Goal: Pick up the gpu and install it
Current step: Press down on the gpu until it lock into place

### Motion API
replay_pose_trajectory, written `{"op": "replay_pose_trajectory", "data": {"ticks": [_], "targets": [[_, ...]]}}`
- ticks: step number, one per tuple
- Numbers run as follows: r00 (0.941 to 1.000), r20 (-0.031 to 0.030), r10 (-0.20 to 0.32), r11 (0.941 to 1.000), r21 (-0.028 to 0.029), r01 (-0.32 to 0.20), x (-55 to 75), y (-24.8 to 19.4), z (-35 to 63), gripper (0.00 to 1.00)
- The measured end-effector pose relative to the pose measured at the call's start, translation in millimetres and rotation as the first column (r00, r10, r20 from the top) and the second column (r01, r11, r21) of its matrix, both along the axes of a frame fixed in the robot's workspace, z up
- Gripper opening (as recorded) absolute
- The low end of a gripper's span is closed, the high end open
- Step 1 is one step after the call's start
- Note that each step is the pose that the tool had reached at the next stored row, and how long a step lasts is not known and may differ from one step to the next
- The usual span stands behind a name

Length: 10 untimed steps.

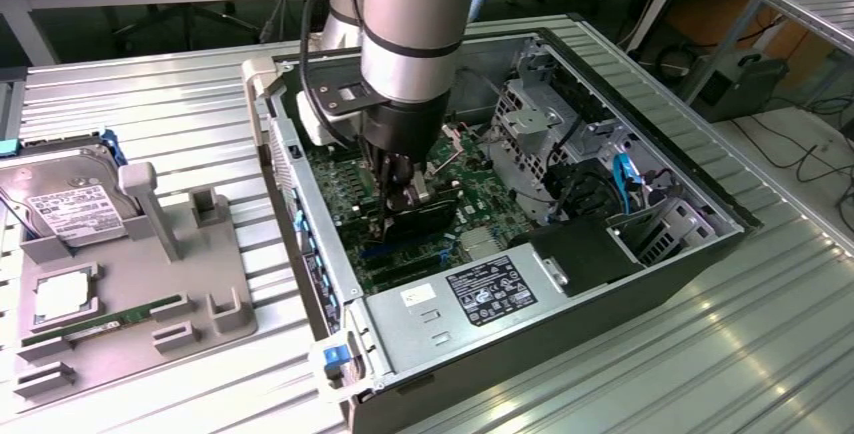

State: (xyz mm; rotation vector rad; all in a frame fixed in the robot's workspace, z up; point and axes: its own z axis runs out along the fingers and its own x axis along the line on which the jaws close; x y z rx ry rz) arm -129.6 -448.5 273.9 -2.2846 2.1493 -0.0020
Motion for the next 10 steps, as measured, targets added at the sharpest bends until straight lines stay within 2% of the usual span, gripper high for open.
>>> {"op": "replay_pose_trajectory", "data": {"ticks": [3,5,6,10], "targets": [[1.0,-0.0002,0.0,1.0,-0.0001,0.0,-0.7,0.0,-6.3,0.11],[1.0,0.0001,0.0,1.0,0.0007,0.0,-0.7,0.3,-5.3,0.11],[1.0,0.0017,0.0,1.0,0.0036,0.0,-0.6,0.5,-2.2,0.11],[1.0,0.0008,0.0,1.0,0.0016,0.0,-0.3,0.2,17.3,0.11]]}}
